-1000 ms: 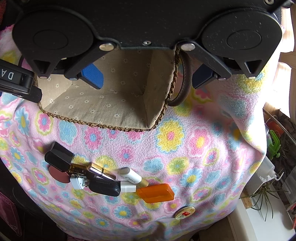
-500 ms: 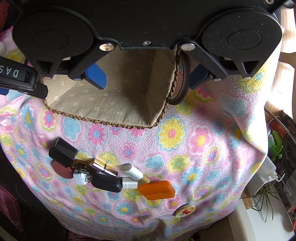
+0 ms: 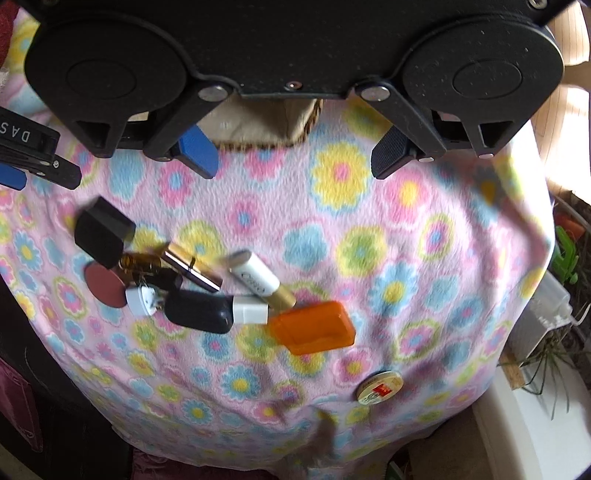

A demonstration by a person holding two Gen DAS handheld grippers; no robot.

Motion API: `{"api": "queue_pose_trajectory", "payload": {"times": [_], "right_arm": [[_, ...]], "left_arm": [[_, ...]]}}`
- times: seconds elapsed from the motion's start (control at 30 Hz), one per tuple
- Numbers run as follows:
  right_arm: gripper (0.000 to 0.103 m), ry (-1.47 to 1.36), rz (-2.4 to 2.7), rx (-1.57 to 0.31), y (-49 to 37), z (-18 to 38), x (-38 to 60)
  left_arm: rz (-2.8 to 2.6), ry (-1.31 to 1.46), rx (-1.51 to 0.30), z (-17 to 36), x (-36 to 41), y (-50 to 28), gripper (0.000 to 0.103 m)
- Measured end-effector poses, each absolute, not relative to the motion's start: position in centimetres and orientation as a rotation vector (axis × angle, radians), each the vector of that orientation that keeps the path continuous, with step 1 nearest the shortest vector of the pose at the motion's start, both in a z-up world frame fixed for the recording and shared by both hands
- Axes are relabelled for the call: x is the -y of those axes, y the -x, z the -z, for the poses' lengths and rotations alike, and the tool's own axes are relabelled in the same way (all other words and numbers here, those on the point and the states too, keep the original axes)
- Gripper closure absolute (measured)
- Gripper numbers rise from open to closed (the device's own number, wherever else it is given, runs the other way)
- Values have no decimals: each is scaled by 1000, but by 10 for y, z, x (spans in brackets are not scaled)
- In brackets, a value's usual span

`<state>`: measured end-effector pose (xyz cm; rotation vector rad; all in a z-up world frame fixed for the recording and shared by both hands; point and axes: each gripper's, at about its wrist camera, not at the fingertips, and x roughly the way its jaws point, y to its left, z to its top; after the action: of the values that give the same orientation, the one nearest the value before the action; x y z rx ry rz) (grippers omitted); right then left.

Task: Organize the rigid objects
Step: 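Reach the left tool to the white CIELO tube while the right tool grasps the black square compact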

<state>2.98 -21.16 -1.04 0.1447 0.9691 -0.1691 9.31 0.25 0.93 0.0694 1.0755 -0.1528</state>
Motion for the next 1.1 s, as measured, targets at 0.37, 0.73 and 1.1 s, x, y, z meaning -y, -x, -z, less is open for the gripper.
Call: {"api": "queue_pose_trajectory", "payload": {"times": [0.37, 0.73, 1.1], "right_arm": [[18, -194, 143, -984, -71, 35, 219], [14, -218, 121, -1015, -105, 51, 218], [13, -241, 126, -1049, -120, 62, 221]], "left_arm": [[238, -241, -1051, 16, 17, -148, 16], [226, -345, -1015, 28, 22, -212, 15], [365, -173, -1128, 28, 18, -216, 15]]}}
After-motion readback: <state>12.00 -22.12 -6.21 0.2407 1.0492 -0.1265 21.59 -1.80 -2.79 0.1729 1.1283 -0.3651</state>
